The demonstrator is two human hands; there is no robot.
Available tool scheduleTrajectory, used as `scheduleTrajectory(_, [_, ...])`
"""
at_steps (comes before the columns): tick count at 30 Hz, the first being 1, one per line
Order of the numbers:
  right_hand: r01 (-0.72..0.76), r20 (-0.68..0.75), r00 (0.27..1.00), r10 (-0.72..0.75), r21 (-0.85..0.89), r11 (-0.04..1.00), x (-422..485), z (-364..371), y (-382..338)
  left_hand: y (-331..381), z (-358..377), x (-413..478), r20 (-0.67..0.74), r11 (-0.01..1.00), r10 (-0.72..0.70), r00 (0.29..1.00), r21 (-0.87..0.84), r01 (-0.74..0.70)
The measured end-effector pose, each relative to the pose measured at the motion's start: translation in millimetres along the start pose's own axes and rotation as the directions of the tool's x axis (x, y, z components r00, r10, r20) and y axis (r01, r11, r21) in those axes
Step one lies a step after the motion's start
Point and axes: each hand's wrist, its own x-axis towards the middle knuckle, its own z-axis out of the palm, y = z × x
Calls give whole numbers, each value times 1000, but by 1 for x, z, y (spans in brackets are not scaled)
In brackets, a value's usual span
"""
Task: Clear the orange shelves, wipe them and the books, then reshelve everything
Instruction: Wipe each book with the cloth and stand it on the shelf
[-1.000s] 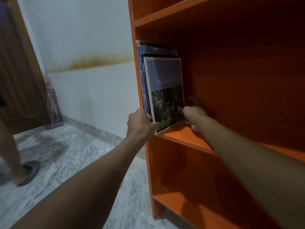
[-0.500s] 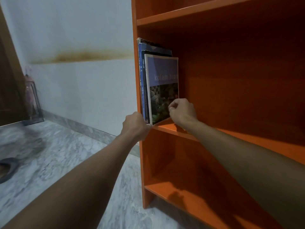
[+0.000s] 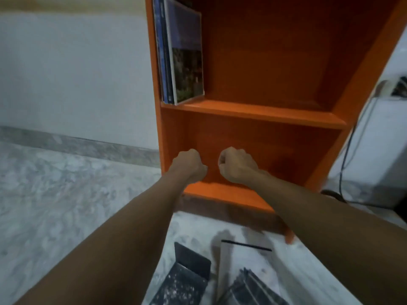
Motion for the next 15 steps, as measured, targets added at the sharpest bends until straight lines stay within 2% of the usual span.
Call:
scheduleTrajectory(4, [-80,157,983,96,-107,991,-54,30,59,2,59,-25,125,998,8,992,63,-16])
scheduleTrajectory(9, [-61,369,918,144,-228,972,-112,44,106,10,119,-57,370,999,19,929,29,-32])
scheduleTrajectory(13, [-129,390,901,192,-183,975,-139,80,121,6,144,-74,396,995,22,918,77,-57])
scheduleTrajectory(15, [-211,426,871,246,-127,969,-149,107,123,0,159,-81,407,992,1,913,116,-52])
